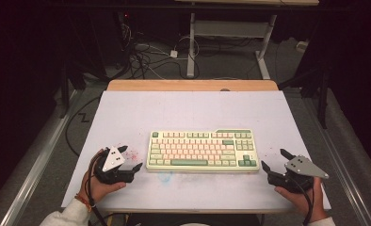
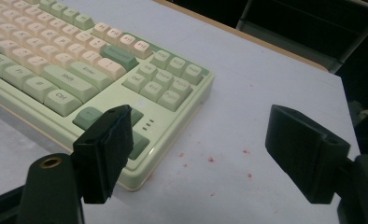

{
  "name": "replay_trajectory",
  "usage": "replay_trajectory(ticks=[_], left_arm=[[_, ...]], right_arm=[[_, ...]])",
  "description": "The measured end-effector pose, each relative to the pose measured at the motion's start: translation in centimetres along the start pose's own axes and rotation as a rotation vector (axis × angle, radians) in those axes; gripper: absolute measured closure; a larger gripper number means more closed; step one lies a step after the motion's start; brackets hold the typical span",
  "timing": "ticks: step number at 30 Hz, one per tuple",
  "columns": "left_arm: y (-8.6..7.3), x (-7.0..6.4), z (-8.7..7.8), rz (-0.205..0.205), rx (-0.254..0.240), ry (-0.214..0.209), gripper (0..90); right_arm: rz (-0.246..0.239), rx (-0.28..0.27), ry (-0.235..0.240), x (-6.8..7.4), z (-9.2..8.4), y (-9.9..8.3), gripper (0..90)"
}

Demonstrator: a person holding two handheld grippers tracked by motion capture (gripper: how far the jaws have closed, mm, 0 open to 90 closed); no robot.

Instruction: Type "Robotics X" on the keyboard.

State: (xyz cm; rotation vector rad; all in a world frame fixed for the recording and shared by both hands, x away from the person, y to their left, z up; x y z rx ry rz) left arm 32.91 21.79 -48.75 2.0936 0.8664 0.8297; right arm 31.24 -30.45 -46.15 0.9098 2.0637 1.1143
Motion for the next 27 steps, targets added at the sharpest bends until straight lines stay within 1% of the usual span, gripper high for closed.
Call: replay_trajectory(ticks=[1, 2, 3, 4, 5, 6, 7, 10, 12, 13, 15, 17, 18, 19, 20, 21, 22, 24, 25, 26, 27], left_arm=[[0.0, 0.0, 0.0, 0.009, -0.006, 0.007, 18.6], [0.0, -0.1, -0.1, 0.001, 0.002, 0.002, 18.7], [0.1, 0.0, -0.1, 0.016, -0.009, 0.008, 18.7], [0.1, -0.2, -0.2, 0.009, -0.004, 0.004, 18.6], [0.2, -0.2, -0.2, 0.022, -0.012, 0.009, 18.6], [0.2, -0.2, -0.2, 0.025, -0.013, 0.010, 18.6], [0.2, -0.4, -0.2, 0.023, -0.004, 0.005, 18.7], [-0.1, -0.3, -0.2, 0.032, 0.009, 0.002, 18.7], [-0.1, -0.3, -0.2, 0.030, 0.010, 0.000, 18.7], [-0.1, -0.3, -0.2, 0.030, 0.011, -0.001, 18.8], [-0.2, -0.4, -0.1, 0.036, 0.017, -0.009, 18.9], [-0.3, -0.5, -0.1, 0.043, 0.026, -0.006, 19.0], [-0.3, -0.5, -0.1, 0.045, 0.028, -0.007, 19.0], [-0.3, -0.5, -0.1, 0.046, 0.030, -0.008, 19.0], [-0.4, -0.6, -0.1, 0.047, 0.031, -0.006, 19.0], [-0.4, -0.6, -0.1, 0.048, 0.033, -0.004, 19.0], [-0.3, -0.5, -0.1, 0.052, 0.027, -0.001, 19.0], [-0.4, -0.6, 0.0, 0.044, 0.035, -0.005, 19.1], [-0.3, -0.6, 0.0, 0.045, 0.036, -0.006, 19.4], [-0.3, -0.5, 0.1, 0.054, 0.033, -0.004, 19.5], [-0.3, -0.5, 0.1, 0.054, 0.033, -0.004, 19.5]], right_arm=[[0.000, 0.000, 0.000, 0.0, 0.0, 0.0, 23.8], [-0.003, 0.007, 0.003, 0.0, 0.1, 0.0, 23.7], [-0.007, 0.013, 0.004, 0.0, 0.2, -0.1, 23.7], [-0.004, 0.016, 0.006, 0.1, 0.2, -0.2, 23.7], [-0.007, 0.018, 0.008, 0.1, 0.1, -0.2, 23.6], [-0.006, 0.019, 0.004, 0.2, 0.1, -0.2, 23.6], [-0.005, 0.016, 0.006, 0.2, 0.0, -0.1, 23.7], [-0.011, 0.019, 0.008, 0.3, 0.1, 0.0, 24.4], [-0.015, 0.023, 0.015, 0.3, 0.1, 0.0, 26.0], [-0.028, 0.022, 0.028, 0.5, 0.1, 0.1, 33.8], [-0.038, 0.007, 0.025, 0.7, 0.0, 0.3, 35.4], [-0.038, 0.004, 0.042, 0.8, 0.1, 0.5, 41.6], [-0.038, 0.004, 0.042, 0.8, 0.1, 0.5, 41.6], [-0.050, 0.008, 0.043, 0.9, 0.3, 0.8, 48.2], [-0.050, 0.008, 0.043, 0.9, 0.3, 0.8, 48.2], [-0.044, 0.013, 0.058, 0.9, 0.4, 0.9, 51.2], [-0.048, 0.023, 0.068, 0.9, 0.6, 1.2, 61.1], [-0.051, 0.035, 0.112, 1.2, 0.8, 1.5, 69.0], [-0.060, 0.042, 0.124, 1.3, 1.0, 1.7, 74.4], [-0.068, 0.050, 0.142, 1.5, 1.1, 1.9, 78.8], [-0.076, 0.058, 0.169, 1.7, 1.3, 2.1, 81.7]])
Point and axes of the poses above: each handheld gripper's, and its own axes: z roughly forward along the jaws, y roughly out of its top, x roughly to its left, the point moved 2 cm from there along z, roughly forward along the jaws, and after that the axes turned 9 degrees about y, right-handed, at the moved point
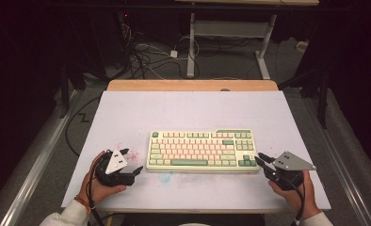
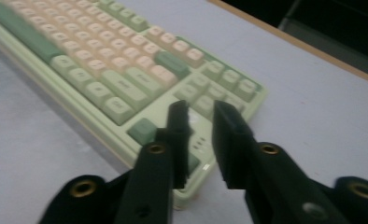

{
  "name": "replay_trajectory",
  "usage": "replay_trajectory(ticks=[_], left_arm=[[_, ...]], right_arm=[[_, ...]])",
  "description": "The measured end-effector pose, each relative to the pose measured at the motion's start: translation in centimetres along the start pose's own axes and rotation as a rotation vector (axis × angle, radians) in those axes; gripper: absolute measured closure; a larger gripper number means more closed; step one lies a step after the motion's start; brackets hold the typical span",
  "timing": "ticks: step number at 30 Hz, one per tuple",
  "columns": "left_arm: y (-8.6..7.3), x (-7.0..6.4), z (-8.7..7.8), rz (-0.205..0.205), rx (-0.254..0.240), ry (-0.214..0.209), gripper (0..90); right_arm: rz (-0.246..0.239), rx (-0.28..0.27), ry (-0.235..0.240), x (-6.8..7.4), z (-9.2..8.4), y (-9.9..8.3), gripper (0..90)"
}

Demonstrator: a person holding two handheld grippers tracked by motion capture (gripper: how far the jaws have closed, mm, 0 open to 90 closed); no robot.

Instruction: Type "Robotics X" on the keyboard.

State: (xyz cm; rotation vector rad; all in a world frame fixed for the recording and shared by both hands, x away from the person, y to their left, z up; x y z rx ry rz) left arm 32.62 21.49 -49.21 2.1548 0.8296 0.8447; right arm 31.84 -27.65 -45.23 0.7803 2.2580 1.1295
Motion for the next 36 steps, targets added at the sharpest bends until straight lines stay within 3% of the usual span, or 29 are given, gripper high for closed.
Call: replay_trajectory(ticks=[4, 5, 10, 11, 21, 32, 33, 36], left_arm=[[0.0, -0.1, 0.1, 0.006, 0.006, -0.004, 19.5], [0.0, -0.1, 0.1, 0.005, 0.007, -0.006, 19.6], [0.0, -0.1, 0.1, 0.003, 0.012, -0.005, 19.7], [0.0, -0.1, 0.1, 0.001, 0.010, -0.005, 19.7], [-0.1, -0.2, 0.0, -0.004, 0.012, -0.031, 19.7], [-0.1, -0.1, 0.0, -0.003, 0.011, -0.023, 21.0], [-0.2, 0.1, -0.1, -0.036, 0.003, -0.033, 22.6], [-0.1, 0.5, -0.2, -0.065, -0.010, -0.051, 26.6]], right_arm=[[-0.032, 0.028, 0.032, 0.4, 0.8, 0.7, 86.7], [-0.047, 0.046, 0.060, 0.7, 1.5, 1.2, 88.5], [-0.075, 0.079, 0.092, 1.1, 3.3, 2.1, 90.0], [-0.084, 0.098, 0.109, 1.3, 4.4, 2.6, 90.0], [-0.102, 0.171, 0.142, 1.6, 8.1, 3.7, 90.0], [-0.109, 0.191, 0.162, 2.0, 8.6, 3.3, 90.0], [-0.110, 0.190, 0.162, 2.0, 8.6, 3.3, 90.0], [-0.104, 0.186, 0.164, 2.0, 8.5, 3.2, 90.0]])
Point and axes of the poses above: each handheld gripper's, and its own axes: z roughly forward along the jaws, y roughly out of its top, x roughly to its left, the point moved 2 cm from there along z, roughly forward along the jaws, and after that the axes turned 9 degrees about y, right-handed, at the moved point
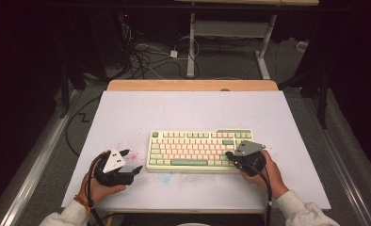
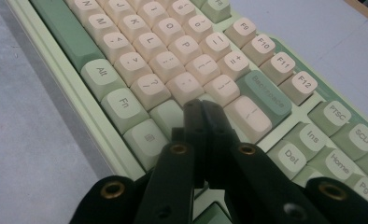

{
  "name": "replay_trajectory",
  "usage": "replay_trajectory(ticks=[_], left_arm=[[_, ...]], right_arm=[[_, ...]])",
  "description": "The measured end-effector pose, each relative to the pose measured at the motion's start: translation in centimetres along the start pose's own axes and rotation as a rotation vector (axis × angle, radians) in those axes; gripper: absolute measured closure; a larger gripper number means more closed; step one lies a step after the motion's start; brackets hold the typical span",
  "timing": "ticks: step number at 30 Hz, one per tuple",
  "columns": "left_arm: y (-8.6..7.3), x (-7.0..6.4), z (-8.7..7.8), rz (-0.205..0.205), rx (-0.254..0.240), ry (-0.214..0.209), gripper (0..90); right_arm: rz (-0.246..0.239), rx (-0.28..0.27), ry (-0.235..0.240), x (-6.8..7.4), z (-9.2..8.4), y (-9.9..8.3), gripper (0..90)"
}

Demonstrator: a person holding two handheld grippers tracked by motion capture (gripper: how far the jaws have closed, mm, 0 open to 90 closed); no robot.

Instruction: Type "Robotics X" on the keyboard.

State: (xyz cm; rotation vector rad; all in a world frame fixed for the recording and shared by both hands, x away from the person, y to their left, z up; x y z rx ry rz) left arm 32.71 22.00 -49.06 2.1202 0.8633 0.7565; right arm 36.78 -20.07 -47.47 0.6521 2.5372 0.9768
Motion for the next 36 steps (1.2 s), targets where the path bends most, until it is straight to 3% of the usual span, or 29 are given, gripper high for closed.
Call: replay_trajectory(ticks=[3, 4, 6, 8, 9, 10, 14, 21, 27, 36], left_arm=[[0.1, 0.3, 0.1, -0.020, 0.004, -0.016, 40.6], [0.2, 0.4, 0.1, -0.022, 0.004, -0.027, 40.6], [0.5, 0.5, 0.1, -0.032, -0.002, -0.051, 55.1], [1.0, 0.5, 0.2, -0.041, 0.004, -0.062, 59.0], [1.2, 0.5, 0.3, -0.034, 0.004, -0.079, 63.8], [1.6, 0.3, 0.4, -0.031, 0.014, -0.095, 75.1], [2.2, 0.0, 0.9, -0.017, 0.029, -0.116, 85.2], [4.8, -1.2, 2.4, 0.045, 0.051, -0.129, 87.8], [7.2, -2.2, 4.1, 0.067, 0.060, -0.164, 87.8], [9.1, -3.6, 6.1, 0.109, 0.091, -0.194, 87.7]], right_arm=[[0.007, -0.013, -0.003, 0.0, 0.0, -0.1, 90.0], [0.007, -0.013, -0.003, 0.0, 0.0, -0.1, 90.0], [0.006, -0.017, -0.006, 0.1, 0.0, -0.2, 90.0], [0.010, -0.019, -0.008, 0.2, 0.0, -0.3, 90.0], [0.009, -0.021, -0.010, 0.3, -0.1, -0.3, 90.0], [0.005, -0.017, -0.015, 0.4, -0.2, -0.3, 90.0], [0.007, -0.021, -0.007, 0.3, -0.1, -0.3, 90.0], [0.021, -0.023, -0.009, 0.4, -0.1, -0.4, 90.0], [0.021, -0.026, -0.008, 0.3, -0.1, -0.4, 90.0], [0.020, -0.023, -0.009, 0.3, -0.1, -0.4, 90.0]])
Point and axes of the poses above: each handheld gripper's, and its own axes: z roughly forward along the jaws, y roughly out of its top, x roughly to its left, the point moved 2 cm from there along z, roughly forward along the jaws, and after that the axes turned 9 degrees about y, right-handed, at the moved point
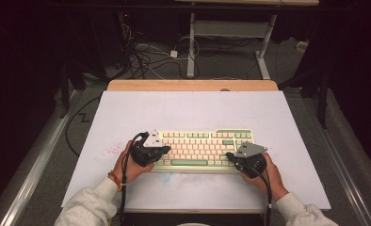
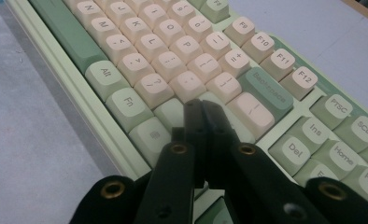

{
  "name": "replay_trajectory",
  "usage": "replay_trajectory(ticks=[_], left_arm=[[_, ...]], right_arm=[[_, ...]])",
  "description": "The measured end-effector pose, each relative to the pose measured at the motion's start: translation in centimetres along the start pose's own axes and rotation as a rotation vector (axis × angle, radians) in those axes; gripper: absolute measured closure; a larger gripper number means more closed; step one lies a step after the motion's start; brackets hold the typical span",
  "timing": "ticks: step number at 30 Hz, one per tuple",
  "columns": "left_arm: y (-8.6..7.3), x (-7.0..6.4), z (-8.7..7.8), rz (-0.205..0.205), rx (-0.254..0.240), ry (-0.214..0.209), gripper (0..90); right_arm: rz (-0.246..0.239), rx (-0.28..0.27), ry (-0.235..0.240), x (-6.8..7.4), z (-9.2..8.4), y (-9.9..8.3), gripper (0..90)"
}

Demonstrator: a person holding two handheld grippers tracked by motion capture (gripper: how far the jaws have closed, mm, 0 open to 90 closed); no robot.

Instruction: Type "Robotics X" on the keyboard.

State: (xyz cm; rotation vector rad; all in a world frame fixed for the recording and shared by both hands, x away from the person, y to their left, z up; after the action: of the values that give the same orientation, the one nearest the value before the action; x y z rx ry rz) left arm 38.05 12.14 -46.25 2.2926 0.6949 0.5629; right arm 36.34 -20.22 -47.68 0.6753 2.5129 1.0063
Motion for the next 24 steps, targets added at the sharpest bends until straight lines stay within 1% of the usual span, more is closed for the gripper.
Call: replay_trajectory(ticks=[6, 8, 9, 11, 12, 14, 17, 22, 24], left_arm=[[1.1, -0.2, 1.2, 0.024, 0.017, -0.010, 87.7], [1.4, -0.3, 1.7, 0.021, 0.023, -0.019, 87.7], [1.6, -0.3, 1.9, 0.032, 0.029, -0.014, 87.7], [1.8, -0.4, 2.3, 0.029, 0.031, -0.019, 87.7], [2.0, -0.4, 2.4, 0.037, 0.037, -0.014, 87.7], [2.2, -0.3, 2.7, 0.028, 0.034, -0.015, 87.6], [2.5, -0.3, 3.1, 0.033, 0.038, -0.002, 87.6], [2.7, -0.1, 3.6, 0.030, 0.044, 0.001, 86.8], [2.8, -0.1, 3.7, 0.022, 0.035, 0.002, 86.7]], right_arm=[[0.001, 0.002, -0.001, 0.0, 0.0, 0.0, 90.0], [0.002, 0.001, -0.001, 0.0, 0.0, 0.0, 90.0], [0.002, 0.001, 0.000, 0.0, 0.0, 0.0, 90.0], [0.002, 0.001, -0.002, 0.0, 0.0, 0.0, 90.0], [0.001, 0.001, -0.002, 0.0, 0.0, 0.0, 90.0], [0.000, 0.002, -0.002, 0.0, 0.0, 0.0, 90.0], [0.001, 0.001, -0.002, 0.0, 0.0, 0.0, 90.0], [0.000, 0.001, -0.001, 0.0, 0.0, 0.0, 90.0], [0.000, 0.001, -0.001, 0.0, 0.0, 0.0, 90.0]])
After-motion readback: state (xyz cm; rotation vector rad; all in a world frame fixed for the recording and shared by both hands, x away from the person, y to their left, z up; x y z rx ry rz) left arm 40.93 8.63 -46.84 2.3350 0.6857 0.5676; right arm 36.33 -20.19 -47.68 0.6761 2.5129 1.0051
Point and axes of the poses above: each handheld gripper's, and its own axes: z roughly forward along the jaws, y roughly out of its top, x roughly to its left, the point moved 2 cm from there along z, roughly forward along the jaws, and after that the axes turned 9 degrees about y, right-handed, at the moved point
